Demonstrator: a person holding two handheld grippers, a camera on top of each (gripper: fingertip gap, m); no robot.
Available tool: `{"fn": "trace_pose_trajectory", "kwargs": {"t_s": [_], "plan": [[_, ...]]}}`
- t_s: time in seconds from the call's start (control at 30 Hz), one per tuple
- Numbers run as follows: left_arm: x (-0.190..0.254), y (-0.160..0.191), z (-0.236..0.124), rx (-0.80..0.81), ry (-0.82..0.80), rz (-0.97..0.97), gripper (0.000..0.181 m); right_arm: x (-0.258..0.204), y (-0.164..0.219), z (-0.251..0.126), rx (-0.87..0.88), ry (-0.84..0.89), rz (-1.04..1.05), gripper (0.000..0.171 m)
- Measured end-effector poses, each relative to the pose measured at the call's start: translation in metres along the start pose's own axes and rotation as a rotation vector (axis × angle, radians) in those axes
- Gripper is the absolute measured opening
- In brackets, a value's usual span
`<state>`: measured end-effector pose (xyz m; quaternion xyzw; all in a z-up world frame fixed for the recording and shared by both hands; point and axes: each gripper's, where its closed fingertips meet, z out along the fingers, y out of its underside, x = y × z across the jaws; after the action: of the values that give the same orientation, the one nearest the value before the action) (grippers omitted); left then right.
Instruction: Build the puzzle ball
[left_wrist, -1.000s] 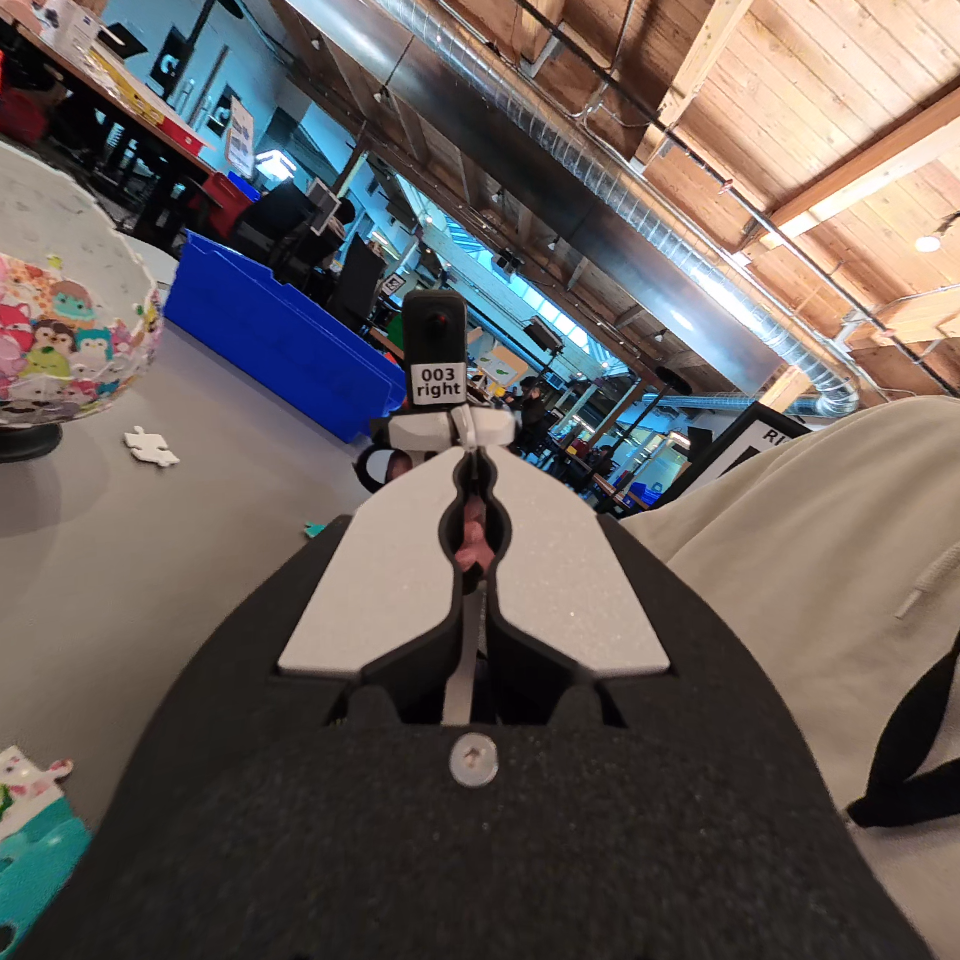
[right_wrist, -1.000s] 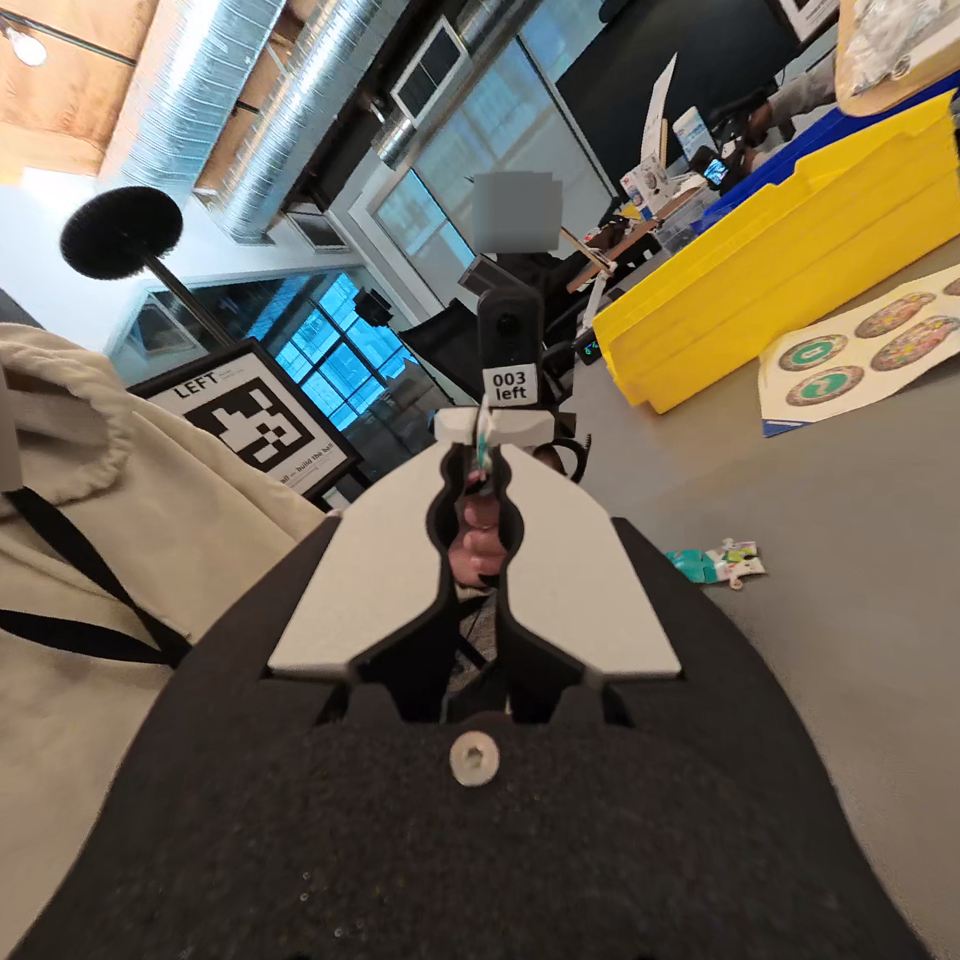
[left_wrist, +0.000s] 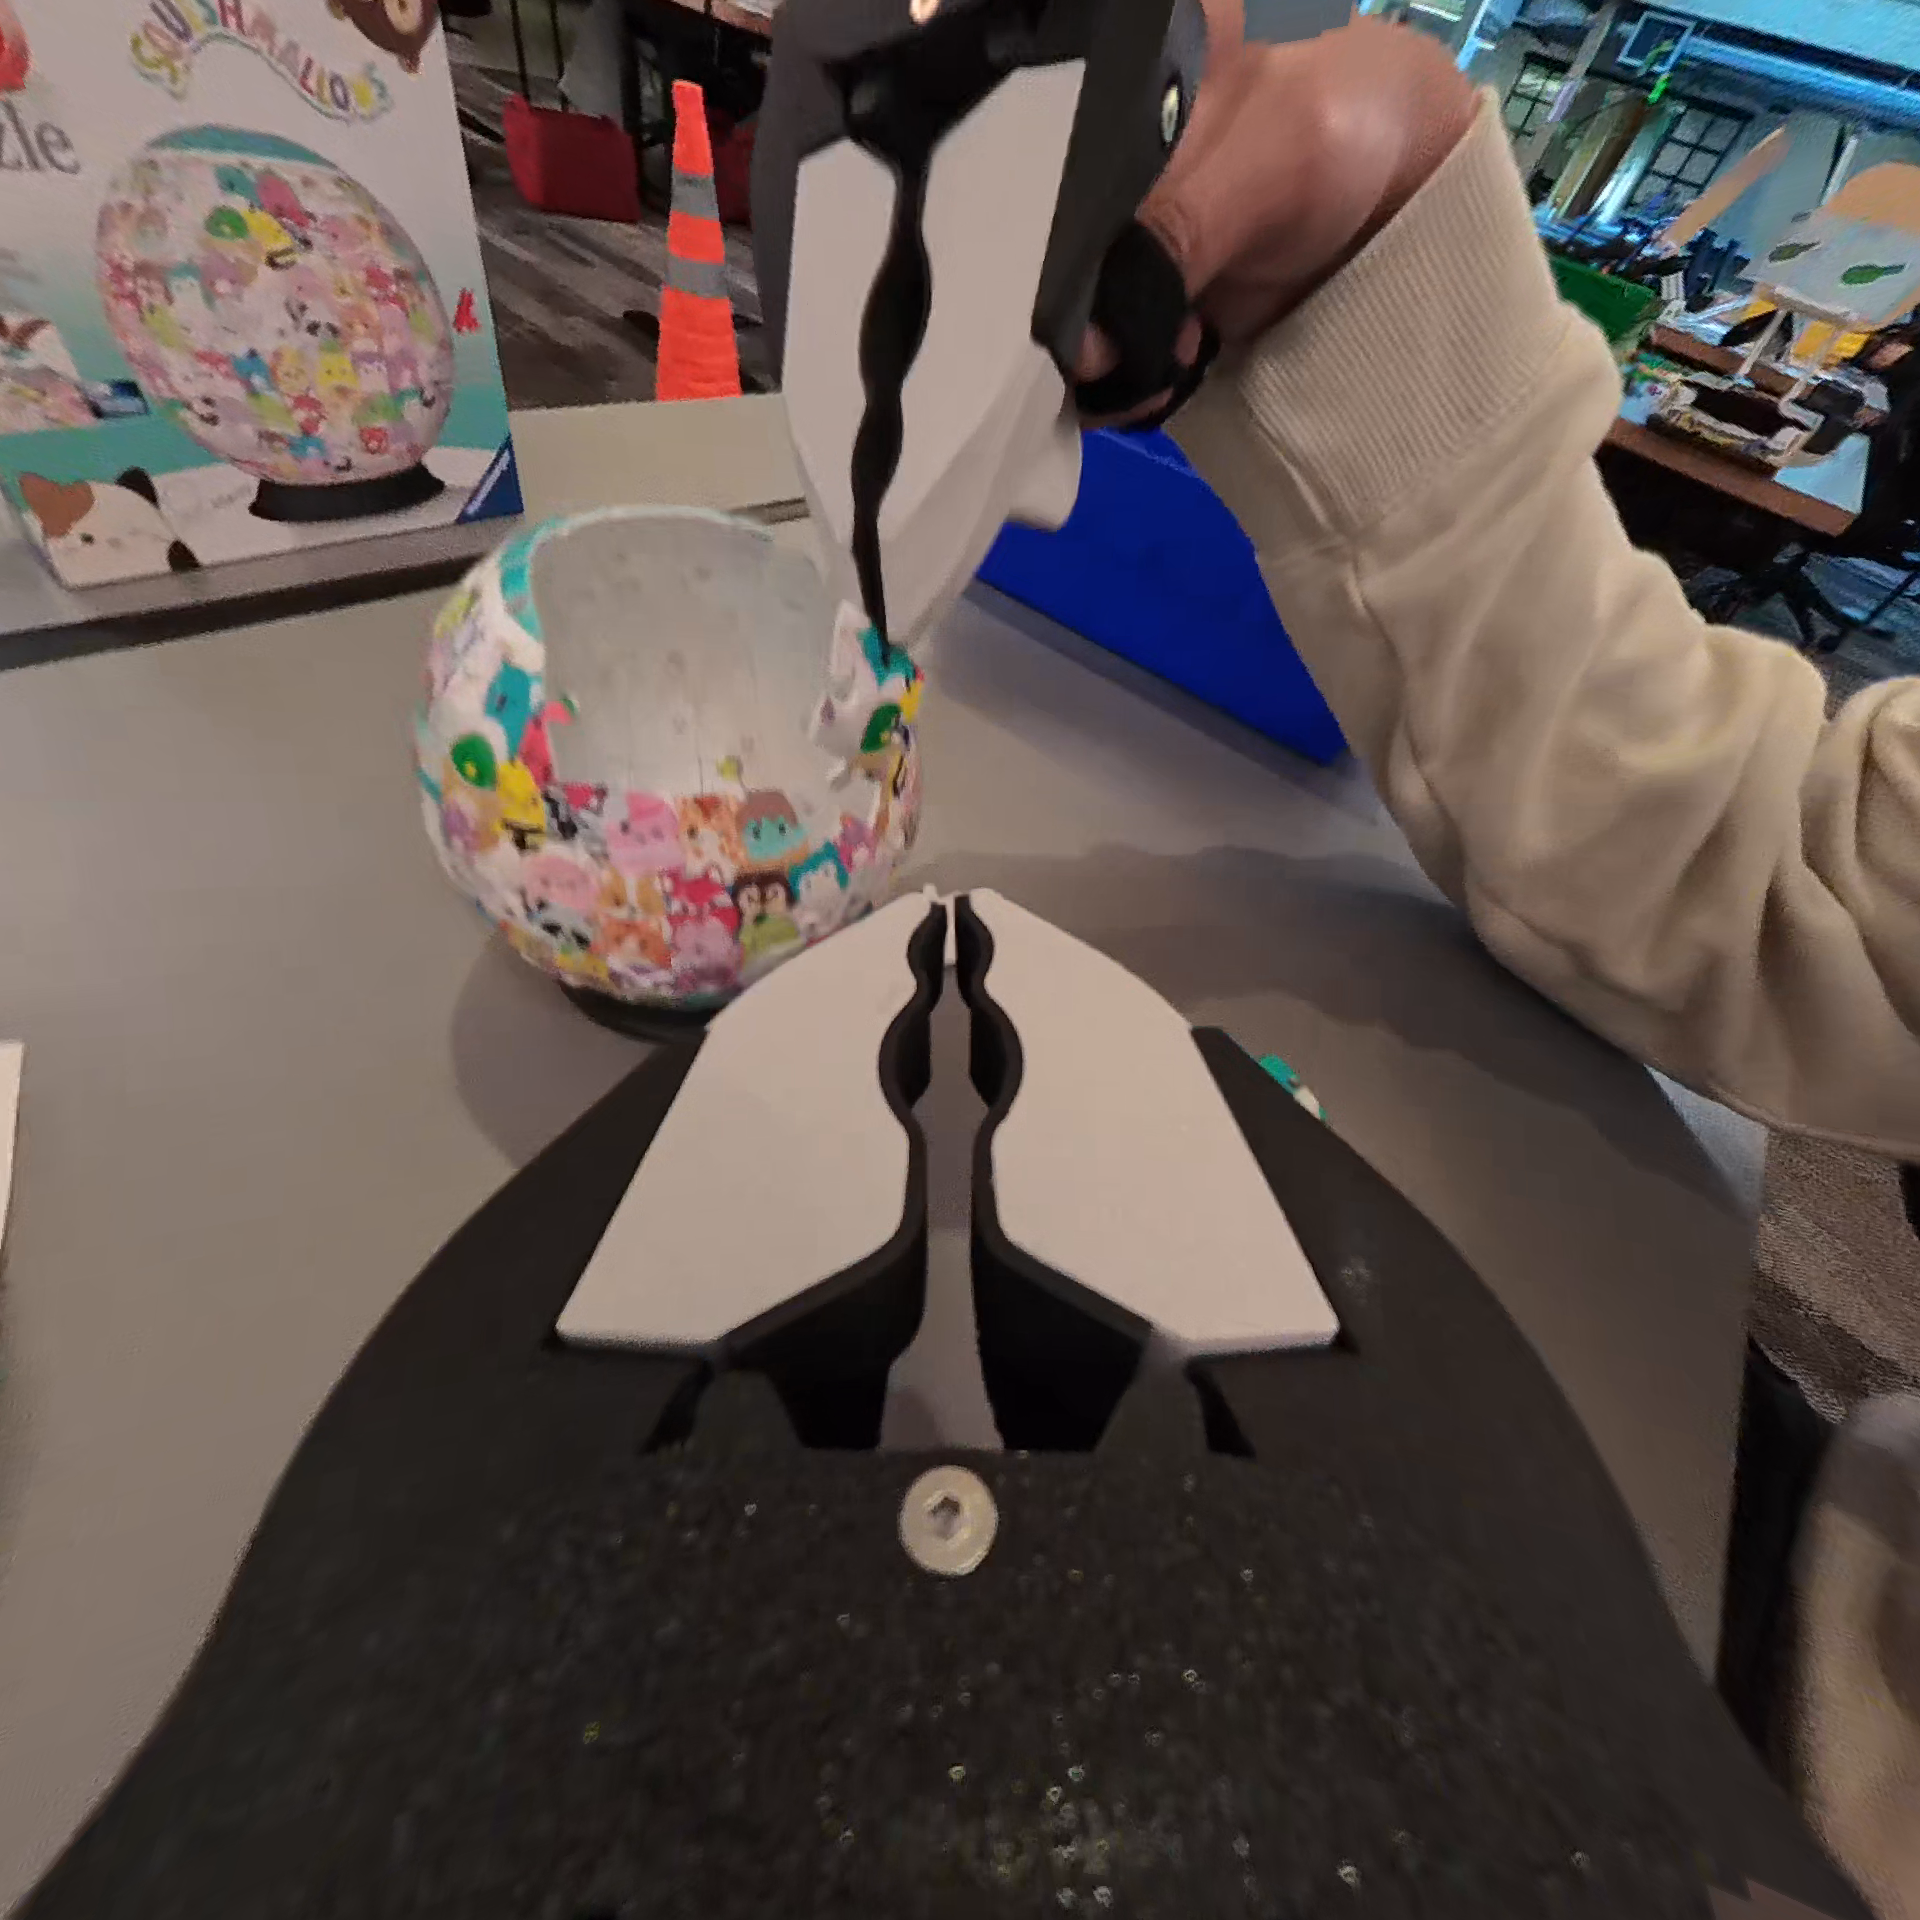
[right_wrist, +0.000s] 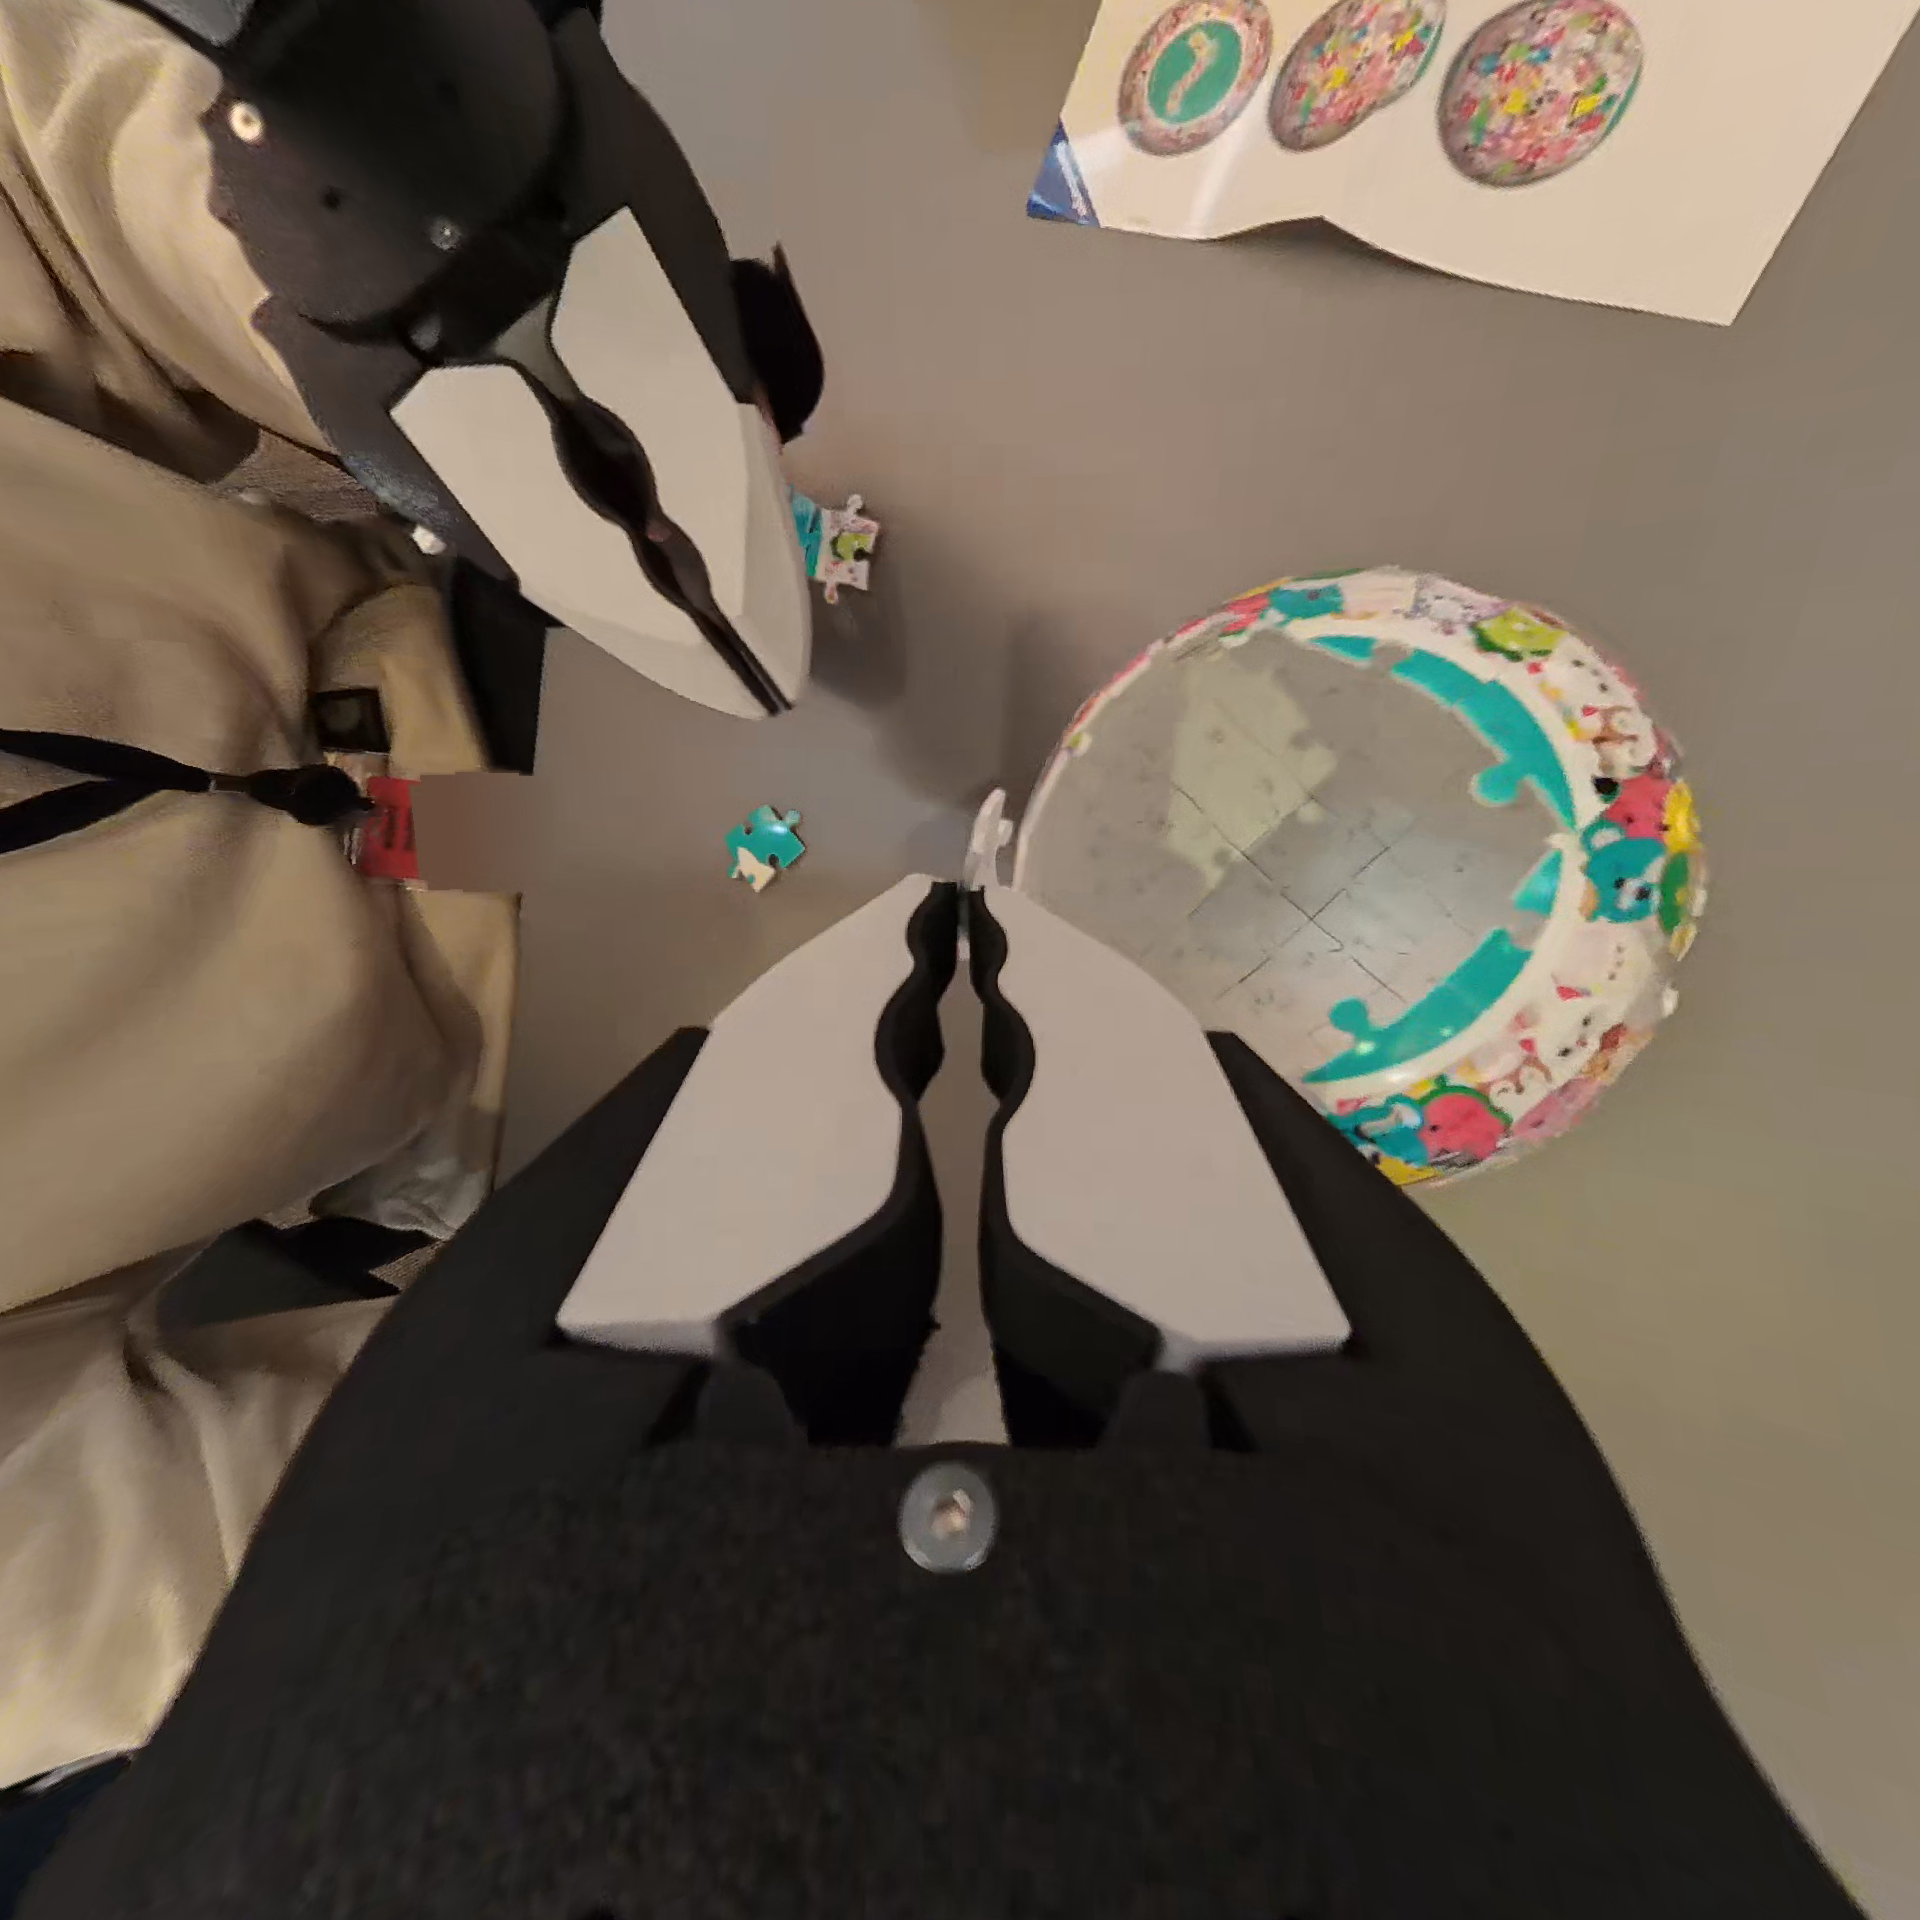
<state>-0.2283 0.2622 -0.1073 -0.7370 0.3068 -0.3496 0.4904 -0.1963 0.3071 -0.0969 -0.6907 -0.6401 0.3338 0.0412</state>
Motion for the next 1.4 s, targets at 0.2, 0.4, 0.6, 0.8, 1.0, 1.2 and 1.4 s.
{"fn": "trace_pose_trajectory", "kwargs": {"t_s": [0.2, 0.4, 0.6, 0.8, 1.0, 1.2, 1.4], "plan": [[-0.017, -0.002, 0.021, -0.039, -0.084, 0.033, 0.0, 0.004, 0.009, 0.007, 0.007, -0.077, 0.007, 0.002], [-0.021, 0.01, 0.03, -0.077, -0.111, 0.028, 0.0, 0.006, 0.006, 0.01, 0.037, -0.11, 0.001, 0.002], [-0.026, 0.01, 0.032, -0.083, -0.123, 0.001, 0.0, 0.009, 0.005, 0.01, 0.028, -0.096, -0.018, 0.002], [-0.02, 0.004, 0.043, -0.084, -0.116, 0.039, 0.0, 0.013, 0.006, 0.009, 0.034, -0.085, -0.058, 0.003], [-0.016, -0.004, 0.054, -0.075, -0.116, 0.079, 0.0, 0.014, 0.007, 0.007, 0.031, -0.067, -0.118, 0.003], [-0.013, -0.005, 0.063, -0.081, -0.109, 0.106, 0.0, 0.018, 0.009, 0.005, 0.038, -0.059, -0.148, 0.003], [-0.016, -0.004, 0.071, -0.093, -0.104, 0.111, 0.0, 0.02, 0.008, 0.004, 0.051, -0.055, -0.176, 0.003]]}}
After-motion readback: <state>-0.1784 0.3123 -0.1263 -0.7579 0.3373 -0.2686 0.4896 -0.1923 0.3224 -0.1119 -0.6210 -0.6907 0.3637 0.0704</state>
